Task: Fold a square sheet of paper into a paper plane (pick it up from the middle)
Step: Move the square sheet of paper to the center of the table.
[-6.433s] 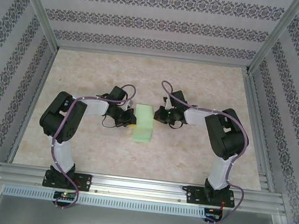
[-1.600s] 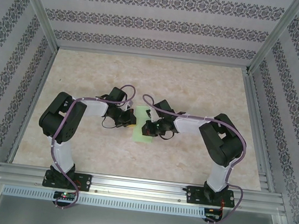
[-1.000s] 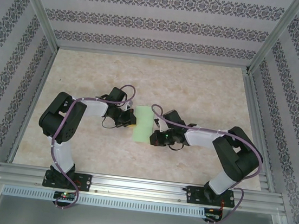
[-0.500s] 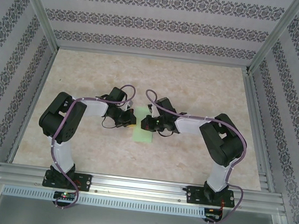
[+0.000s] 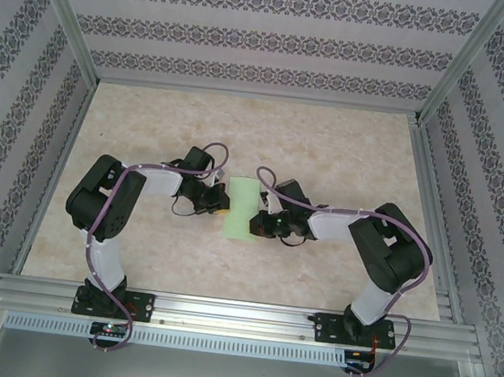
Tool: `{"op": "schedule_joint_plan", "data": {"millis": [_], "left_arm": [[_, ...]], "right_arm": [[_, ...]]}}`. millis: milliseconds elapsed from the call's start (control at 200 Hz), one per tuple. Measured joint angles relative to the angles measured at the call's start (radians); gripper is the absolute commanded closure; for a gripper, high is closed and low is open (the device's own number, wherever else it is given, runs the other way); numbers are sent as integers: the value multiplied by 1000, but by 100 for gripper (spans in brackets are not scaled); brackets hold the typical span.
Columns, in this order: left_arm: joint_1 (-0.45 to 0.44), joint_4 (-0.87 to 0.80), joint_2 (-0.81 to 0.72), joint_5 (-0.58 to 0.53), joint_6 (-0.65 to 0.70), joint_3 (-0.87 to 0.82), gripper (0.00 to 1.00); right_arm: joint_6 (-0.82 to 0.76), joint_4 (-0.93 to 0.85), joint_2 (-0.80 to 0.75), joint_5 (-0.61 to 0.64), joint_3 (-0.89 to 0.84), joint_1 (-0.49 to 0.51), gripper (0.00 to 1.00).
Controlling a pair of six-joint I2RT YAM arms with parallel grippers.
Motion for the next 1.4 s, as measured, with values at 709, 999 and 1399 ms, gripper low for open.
{"op": "schedule_joint_plan", "data": {"millis": [709,999,1399], "left_arm": [[67,-199,-286,-275,-40,81,75],[49,-135,-381,-244,-82,-77,77],[-20,-74,-414,-241,-117,-102,81]], "right_arm": [[314,44,185,192,251,123,98],[325,-12,169,227,355,87,97],[210,-265,304,313,613,13,97]]}}
